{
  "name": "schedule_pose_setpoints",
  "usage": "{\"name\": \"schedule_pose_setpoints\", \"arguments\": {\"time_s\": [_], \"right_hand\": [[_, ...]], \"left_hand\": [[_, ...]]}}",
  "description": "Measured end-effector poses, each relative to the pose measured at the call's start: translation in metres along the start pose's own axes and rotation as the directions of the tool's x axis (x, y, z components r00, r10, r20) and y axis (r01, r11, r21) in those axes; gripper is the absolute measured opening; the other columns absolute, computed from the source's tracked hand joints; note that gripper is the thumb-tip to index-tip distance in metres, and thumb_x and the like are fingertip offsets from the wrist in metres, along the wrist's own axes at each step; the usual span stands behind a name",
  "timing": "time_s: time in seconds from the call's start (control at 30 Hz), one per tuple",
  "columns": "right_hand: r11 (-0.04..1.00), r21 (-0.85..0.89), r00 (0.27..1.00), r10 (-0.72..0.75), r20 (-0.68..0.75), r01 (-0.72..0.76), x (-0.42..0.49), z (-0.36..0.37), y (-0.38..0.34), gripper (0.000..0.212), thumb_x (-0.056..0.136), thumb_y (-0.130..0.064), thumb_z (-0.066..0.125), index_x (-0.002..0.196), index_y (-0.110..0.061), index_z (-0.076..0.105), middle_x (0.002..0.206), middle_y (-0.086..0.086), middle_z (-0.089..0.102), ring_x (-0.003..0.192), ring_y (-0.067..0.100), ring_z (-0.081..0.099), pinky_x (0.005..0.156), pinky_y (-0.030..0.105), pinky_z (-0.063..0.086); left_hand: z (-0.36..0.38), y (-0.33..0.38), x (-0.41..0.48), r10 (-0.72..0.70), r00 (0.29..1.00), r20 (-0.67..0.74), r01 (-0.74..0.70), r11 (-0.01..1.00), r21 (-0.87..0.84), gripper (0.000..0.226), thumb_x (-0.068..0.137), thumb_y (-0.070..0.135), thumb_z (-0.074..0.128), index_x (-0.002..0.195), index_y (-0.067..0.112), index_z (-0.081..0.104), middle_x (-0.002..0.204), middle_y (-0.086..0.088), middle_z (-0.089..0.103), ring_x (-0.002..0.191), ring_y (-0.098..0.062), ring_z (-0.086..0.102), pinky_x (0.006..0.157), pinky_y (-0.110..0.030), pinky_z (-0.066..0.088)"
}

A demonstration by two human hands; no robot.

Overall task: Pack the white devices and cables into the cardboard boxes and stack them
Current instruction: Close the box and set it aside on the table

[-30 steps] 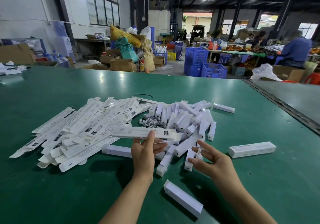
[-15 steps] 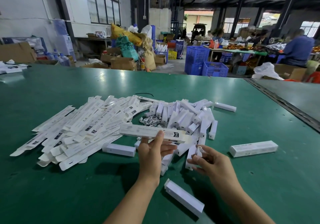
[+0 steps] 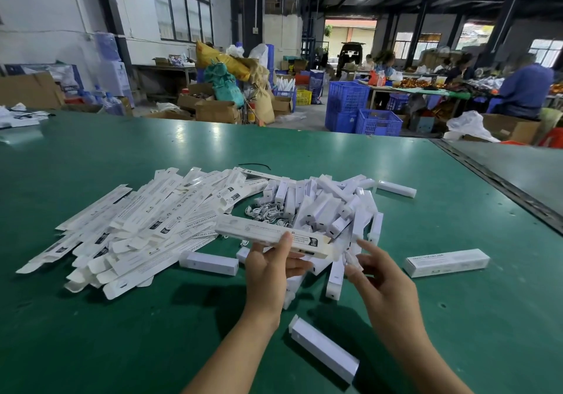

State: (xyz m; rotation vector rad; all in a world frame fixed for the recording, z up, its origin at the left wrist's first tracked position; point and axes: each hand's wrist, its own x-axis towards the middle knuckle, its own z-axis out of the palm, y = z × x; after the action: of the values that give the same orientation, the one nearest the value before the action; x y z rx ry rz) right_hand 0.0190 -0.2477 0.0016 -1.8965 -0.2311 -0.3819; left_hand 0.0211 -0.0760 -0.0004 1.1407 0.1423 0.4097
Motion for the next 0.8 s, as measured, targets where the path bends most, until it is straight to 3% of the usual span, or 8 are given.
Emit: {"name": "schedule_pose_setpoints", "arguments": {"time_s": [0.13,0.27,0.43,0.6,0.8], "right_hand": [[0.995,0.067,0.997,0.069,-0.026,-0.068,0.002,-0.003,-0.001,0.027,0.075,-0.018,0.081,0.090,-0.038,0.070,0.080,-0.016,0.073,0.075,-0.002,0.067,0.071,0.011,0.052],[0.978,0.172,0.993,0.115,0.015,-0.116,0.003,-0.002,-0.001,0.023,0.071,-0.019,0.081,0.091,-0.029,0.075,0.077,-0.011,0.074,0.070,0.001,0.067,0.065,0.008,0.050],[0.950,0.294,0.994,0.100,0.034,-0.105,0.004,-0.003,-0.003,0.026,0.064,-0.026,0.078,0.090,-0.022,0.078,0.089,-0.004,0.074,0.077,0.005,0.068,0.071,0.011,0.050],[0.871,0.454,0.982,0.179,0.067,-0.190,0.006,-0.004,0.001,0.036,0.067,-0.006,0.082,0.100,-0.012,0.070,0.076,0.004,0.073,0.071,0.011,0.069,0.064,0.013,0.052],[0.804,0.514,0.949,0.310,0.064,-0.298,0.004,-0.003,0.007,0.043,0.057,-0.027,0.083,0.089,-0.002,0.068,0.078,0.012,0.074,0.070,0.018,0.069,0.067,0.021,0.058]], "left_hand": [[0.001,0.000,-0.002,0.016,1.000,0.026,-0.017,1.000,0.026,0.023,0.098,0.020,0.061,0.112,0.001,0.061,0.083,-0.014,0.076,0.068,-0.028,0.074,0.059,-0.025,0.057],[0.002,-0.002,-0.005,0.034,0.997,0.069,-0.039,0.997,0.070,0.019,0.099,0.021,0.060,0.111,0.006,0.061,0.085,-0.012,0.077,0.070,-0.032,0.074,0.062,-0.029,0.060],[0.003,-0.004,-0.010,0.050,0.991,0.124,-0.063,0.992,0.110,0.013,0.098,0.022,0.061,0.108,0.014,0.062,0.089,-0.010,0.077,0.070,-0.028,0.073,0.059,-0.027,0.057],[0.005,-0.005,-0.012,0.035,0.986,0.163,-0.055,0.992,0.117,0.022,0.092,0.030,0.067,0.106,0.014,0.063,0.088,-0.009,0.076,0.068,-0.025,0.072,0.059,-0.027,0.056],[0.007,-0.005,-0.016,0.043,0.977,0.211,-0.075,0.987,0.144,0.024,0.087,0.034,0.067,0.105,0.017,0.064,0.091,-0.006,0.077,0.073,-0.023,0.073,0.062,-0.027,0.057]]}}
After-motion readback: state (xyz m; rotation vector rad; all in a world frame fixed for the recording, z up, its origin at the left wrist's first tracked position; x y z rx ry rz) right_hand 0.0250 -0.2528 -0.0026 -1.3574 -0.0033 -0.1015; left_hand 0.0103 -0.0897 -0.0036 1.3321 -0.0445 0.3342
